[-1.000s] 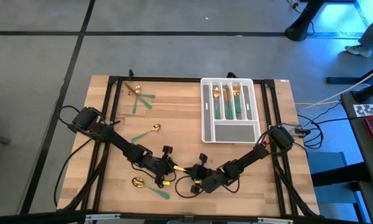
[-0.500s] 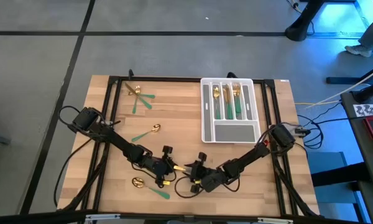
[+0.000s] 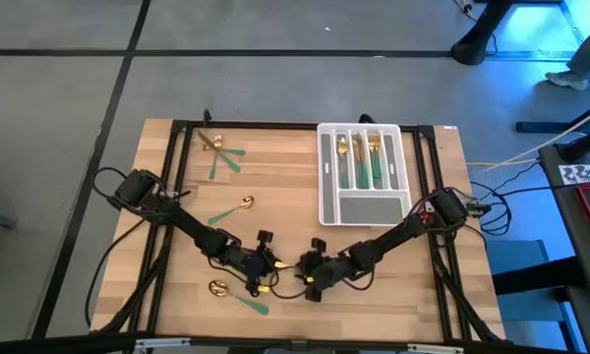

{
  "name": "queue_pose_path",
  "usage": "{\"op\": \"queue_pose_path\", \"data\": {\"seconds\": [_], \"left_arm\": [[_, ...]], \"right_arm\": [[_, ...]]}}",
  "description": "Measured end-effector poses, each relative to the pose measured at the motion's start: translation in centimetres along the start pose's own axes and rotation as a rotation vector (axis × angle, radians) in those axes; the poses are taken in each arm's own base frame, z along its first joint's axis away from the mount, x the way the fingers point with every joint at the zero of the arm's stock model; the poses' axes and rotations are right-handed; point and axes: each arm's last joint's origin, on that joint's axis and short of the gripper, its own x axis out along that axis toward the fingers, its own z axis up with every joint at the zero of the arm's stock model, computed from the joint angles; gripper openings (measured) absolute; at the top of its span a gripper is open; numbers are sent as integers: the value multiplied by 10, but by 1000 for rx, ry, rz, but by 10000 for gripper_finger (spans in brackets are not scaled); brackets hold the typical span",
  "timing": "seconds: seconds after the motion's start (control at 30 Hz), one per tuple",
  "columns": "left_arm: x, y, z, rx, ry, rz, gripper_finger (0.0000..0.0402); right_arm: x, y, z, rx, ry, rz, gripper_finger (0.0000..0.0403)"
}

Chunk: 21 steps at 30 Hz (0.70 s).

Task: Sort silverware
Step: Put the green knife into the silverware tray

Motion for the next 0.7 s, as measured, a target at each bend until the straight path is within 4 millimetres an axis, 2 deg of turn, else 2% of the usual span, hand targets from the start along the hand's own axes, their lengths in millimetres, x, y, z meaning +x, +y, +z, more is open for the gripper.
{"op": "queue_pose_path", "data": {"seconds": [0.2,0.23,0.37,0.5,0.6,0.7], "left_arm": [[0,0,0,-17,-4,-2,66],[0,-1,1,-14,-10,-4,69],[-5,-1,4,-15,-18,-6,104],[-18,4,10,-27,-22,-1,155],[-37,12,19,-63,-30,57,181],[-57,21,19,-121,10,136,189]], "right_arm": [[-3,8,-6,60,0,-12,39],[-5,11,-8,67,-2,-14,31],[-11,22,-17,125,-18,-60,33],[-24,29,-25,212,16,-108,32],[-41,37,-30,234,28,-146,32],[-66,43,-28,279,7,-180,32]]}}
